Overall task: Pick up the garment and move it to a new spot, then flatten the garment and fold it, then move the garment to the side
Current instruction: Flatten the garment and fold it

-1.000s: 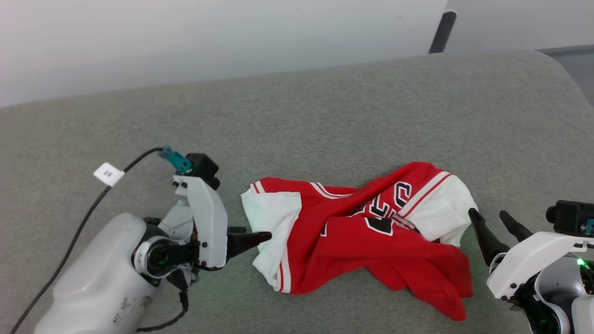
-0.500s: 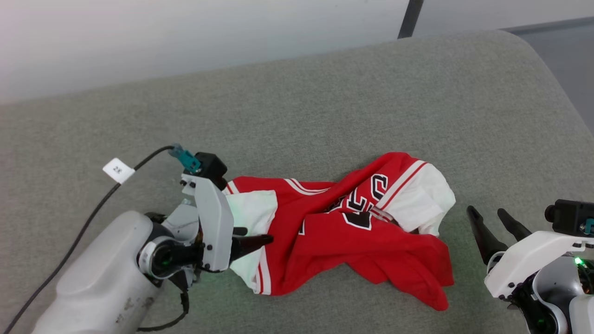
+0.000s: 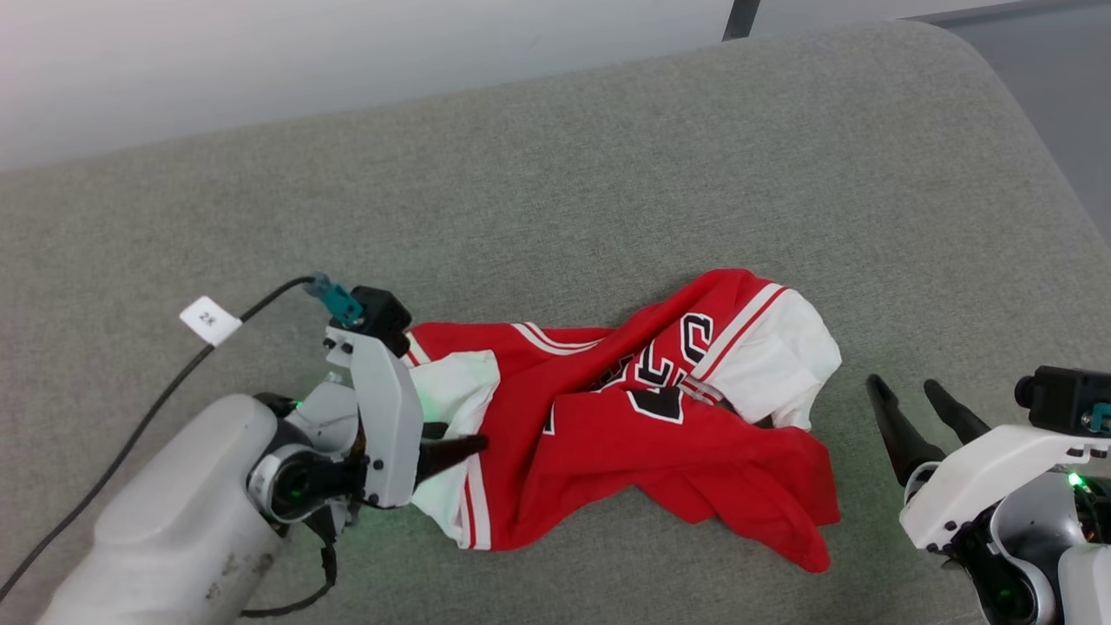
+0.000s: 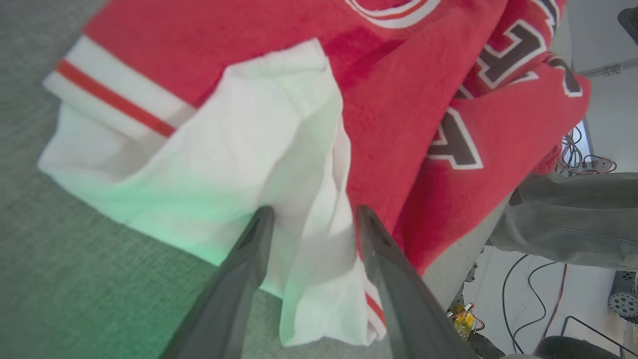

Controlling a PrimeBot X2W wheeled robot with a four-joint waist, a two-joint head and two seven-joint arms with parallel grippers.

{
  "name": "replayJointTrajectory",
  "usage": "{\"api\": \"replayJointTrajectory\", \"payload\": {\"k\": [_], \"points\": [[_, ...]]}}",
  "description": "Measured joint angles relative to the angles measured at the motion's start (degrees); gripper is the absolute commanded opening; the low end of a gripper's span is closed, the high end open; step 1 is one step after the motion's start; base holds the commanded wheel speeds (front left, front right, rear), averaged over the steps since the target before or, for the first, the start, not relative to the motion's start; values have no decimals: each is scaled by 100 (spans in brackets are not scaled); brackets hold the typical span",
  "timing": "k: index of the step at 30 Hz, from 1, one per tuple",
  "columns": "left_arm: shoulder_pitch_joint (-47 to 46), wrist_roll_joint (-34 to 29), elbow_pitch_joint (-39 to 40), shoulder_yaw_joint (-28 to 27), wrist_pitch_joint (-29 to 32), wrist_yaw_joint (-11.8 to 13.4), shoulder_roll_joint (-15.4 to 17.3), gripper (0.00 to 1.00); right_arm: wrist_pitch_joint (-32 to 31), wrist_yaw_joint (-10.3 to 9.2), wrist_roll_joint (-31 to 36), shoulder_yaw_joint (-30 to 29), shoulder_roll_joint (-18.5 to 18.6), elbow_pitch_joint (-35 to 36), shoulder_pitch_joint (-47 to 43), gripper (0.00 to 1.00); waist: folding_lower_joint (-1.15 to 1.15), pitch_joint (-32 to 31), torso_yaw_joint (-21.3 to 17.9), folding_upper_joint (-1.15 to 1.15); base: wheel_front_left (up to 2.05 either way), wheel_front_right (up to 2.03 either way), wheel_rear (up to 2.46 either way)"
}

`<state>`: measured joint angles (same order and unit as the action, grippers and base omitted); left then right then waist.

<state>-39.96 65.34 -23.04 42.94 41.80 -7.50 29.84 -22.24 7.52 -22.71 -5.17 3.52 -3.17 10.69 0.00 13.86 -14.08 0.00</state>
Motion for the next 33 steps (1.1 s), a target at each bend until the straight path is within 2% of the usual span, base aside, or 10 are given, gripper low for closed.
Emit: {"api": "replayJointTrajectory", "payload": {"k": [1, 12, 24, 27, 33], "points": [[-18, 44, -26, 3, -3, 0, -2, 0, 4, 0, 0, 0, -3, -7, 25, 100, 0, 3, 8, 0, 0, 0, 0], [-192, 268, -137, 16, 3, 1, 165, 0, -20, 0, 13, -80, -14, -35, 25, 100, 0, -133, 186, 0, 0, 0, 0], [-163, 327, -224, -350, -350, 46, 804, 0, -166, 0, 108, -176, 10, 49, -66, 100, 0, -381, 563, 0, 0, 0, 0], [-25, 345, -435, -506, -558, 47, 1085, 0, -226, 0, 115, -193, 16, 99, -79, 100, 0, -459, 703, 0, 0, 0, 0], [243, 370, -758, -615, -833, 46, 1240, 0, -302, 0, 126, -192, 33, 145, -113, 100, 0, -559, 865, 0, 0, 0, 0]]}}
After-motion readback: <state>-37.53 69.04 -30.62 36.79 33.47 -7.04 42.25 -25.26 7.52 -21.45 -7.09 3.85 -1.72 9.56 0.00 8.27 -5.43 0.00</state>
